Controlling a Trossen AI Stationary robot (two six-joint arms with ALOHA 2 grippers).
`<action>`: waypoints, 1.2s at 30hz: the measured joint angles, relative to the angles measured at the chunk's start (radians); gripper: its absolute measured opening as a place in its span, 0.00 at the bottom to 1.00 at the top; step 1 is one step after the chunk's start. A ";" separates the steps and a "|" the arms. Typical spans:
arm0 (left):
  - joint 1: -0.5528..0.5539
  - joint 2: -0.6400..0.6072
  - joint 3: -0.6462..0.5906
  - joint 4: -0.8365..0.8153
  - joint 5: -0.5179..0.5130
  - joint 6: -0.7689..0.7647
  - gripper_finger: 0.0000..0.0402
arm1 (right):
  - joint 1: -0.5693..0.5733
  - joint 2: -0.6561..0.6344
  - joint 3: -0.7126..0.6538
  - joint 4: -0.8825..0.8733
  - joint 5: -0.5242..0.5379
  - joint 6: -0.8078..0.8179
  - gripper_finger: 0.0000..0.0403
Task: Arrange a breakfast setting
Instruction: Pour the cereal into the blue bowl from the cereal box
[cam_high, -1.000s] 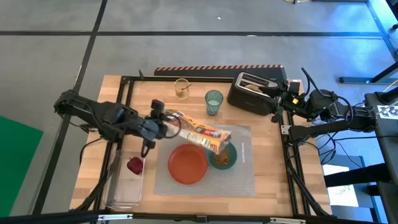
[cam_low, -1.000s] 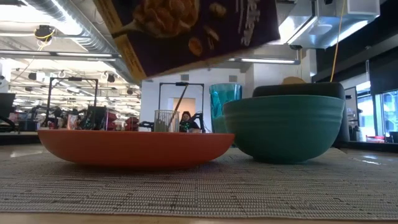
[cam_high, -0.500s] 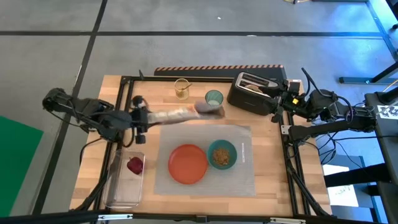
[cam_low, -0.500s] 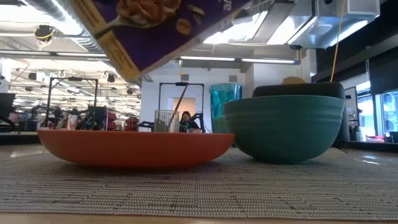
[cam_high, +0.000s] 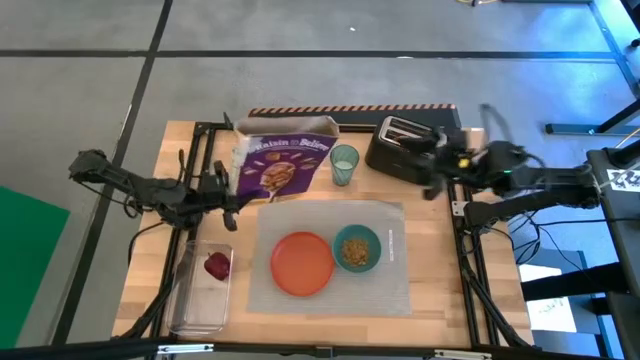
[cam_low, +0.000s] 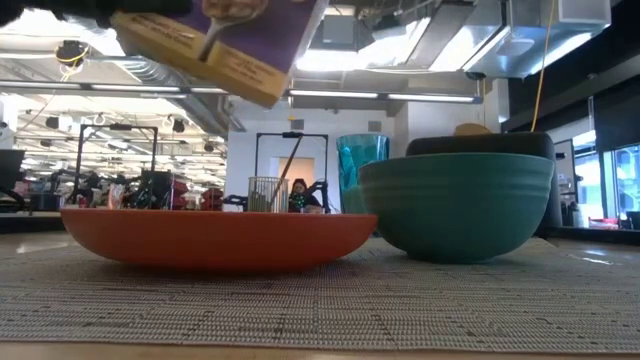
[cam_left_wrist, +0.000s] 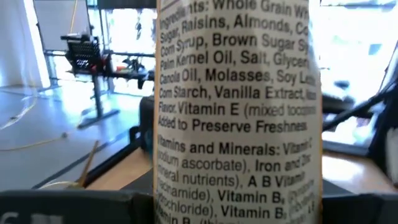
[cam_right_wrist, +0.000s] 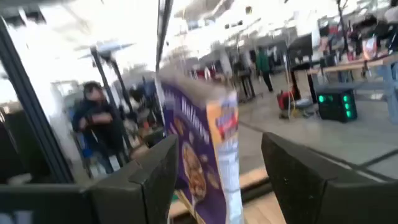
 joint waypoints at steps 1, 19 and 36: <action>0.006 0.000 -0.020 0.052 0.014 -0.001 0.36 | -0.001 0.035 0.022 -0.009 -0.005 -0.009 0.55; 0.067 0.012 -0.058 0.057 0.140 0.040 0.36 | -0.286 0.626 0.901 -0.654 -0.407 -0.215 0.55; 0.066 -0.020 -0.057 0.128 0.104 0.064 0.36 | -0.324 0.736 1.085 -0.788 -0.529 -0.238 0.55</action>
